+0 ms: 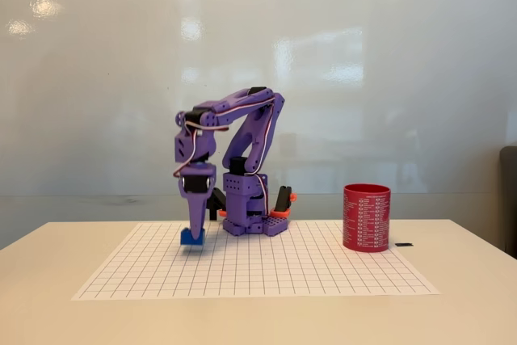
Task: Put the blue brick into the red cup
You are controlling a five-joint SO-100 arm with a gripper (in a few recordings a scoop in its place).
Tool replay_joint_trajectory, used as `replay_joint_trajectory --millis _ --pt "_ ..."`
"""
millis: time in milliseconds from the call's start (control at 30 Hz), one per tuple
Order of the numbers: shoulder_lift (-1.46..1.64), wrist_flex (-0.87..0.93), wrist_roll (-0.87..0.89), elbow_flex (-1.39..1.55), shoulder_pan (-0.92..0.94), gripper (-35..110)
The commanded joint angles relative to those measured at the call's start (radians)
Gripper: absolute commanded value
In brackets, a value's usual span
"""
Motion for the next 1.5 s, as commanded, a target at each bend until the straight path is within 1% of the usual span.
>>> replay_joint_trajectory --millis 0,133,200,300,500,667,800,1033,1300,1467 --pt "0.067 0.199 0.018 -0.396 -0.061 -1" --pt "0.098 0.316 0.034 -0.580 -0.130 -1" --pt "0.117 0.316 0.057 -0.611 -0.176 -1" --pt "0.130 0.316 0.121 -0.627 -0.295 -1" --pt "0.160 0.318 0.307 -0.629 -0.666 -1" --pt "0.155 0.318 0.486 -0.640 -1.040 -1" --pt "0.129 0.318 0.572 -0.672 -1.255 -1" --pt "0.103 0.318 0.660 -0.693 -1.491 -1" --pt "0.129 0.316 0.819 -0.690 -1.812 -1" --pt "0.144 0.313 0.905 -0.684 -1.933 -1"
